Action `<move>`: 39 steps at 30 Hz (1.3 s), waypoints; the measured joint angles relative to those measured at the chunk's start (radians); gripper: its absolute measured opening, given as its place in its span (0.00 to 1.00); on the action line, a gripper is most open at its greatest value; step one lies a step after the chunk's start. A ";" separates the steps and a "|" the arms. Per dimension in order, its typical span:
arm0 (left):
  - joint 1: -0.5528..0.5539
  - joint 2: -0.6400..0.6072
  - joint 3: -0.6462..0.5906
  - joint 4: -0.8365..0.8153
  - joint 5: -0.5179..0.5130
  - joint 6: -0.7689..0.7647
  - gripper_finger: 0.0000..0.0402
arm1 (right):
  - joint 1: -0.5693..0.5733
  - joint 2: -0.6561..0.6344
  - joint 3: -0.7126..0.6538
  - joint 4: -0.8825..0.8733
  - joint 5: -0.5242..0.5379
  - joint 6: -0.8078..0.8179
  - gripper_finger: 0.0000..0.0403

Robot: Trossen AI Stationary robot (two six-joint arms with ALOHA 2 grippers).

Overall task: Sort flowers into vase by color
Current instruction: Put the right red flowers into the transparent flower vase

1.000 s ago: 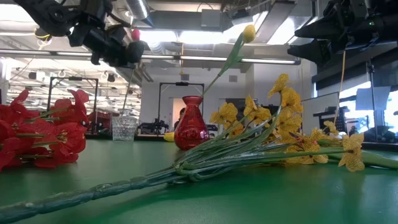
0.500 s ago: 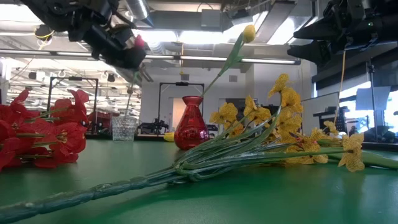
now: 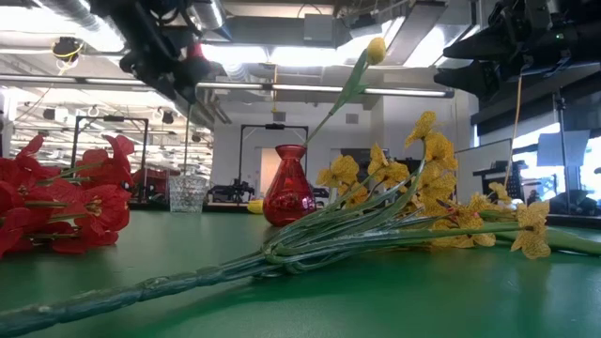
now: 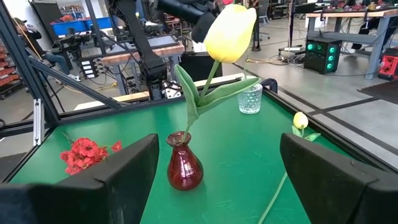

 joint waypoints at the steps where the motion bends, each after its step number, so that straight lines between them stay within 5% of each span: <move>1: -0.013 0.000 0.013 -0.038 0.006 -0.025 0.64 | 0.000 0.000 0.000 0.000 0.000 0.000 0.82; 15: -0.192 -0.062 0.089 -0.414 0.022 -0.345 0.64 | 0.000 -0.009 0.004 -0.010 -0.002 0.000 0.82; 19: -0.260 -0.101 0.089 -0.405 0.168 -0.380 0.64 | 0.000 -0.023 0.073 -0.155 -0.078 0.003 0.82; 24: -0.403 -0.114 0.089 -0.319 0.338 -0.346 0.62 | 0.001 -0.015 0.194 -0.487 -0.311 0.003 0.82; 32: -0.584 -0.114 0.089 -0.150 0.329 -0.321 0.59 | 0.034 0.119 0.250 -0.770 -0.542 0.170 0.82; 39: -0.642 -0.099 0.089 -0.110 0.261 -0.335 0.58 | 0.289 0.247 0.250 -0.734 -0.488 0.311 0.82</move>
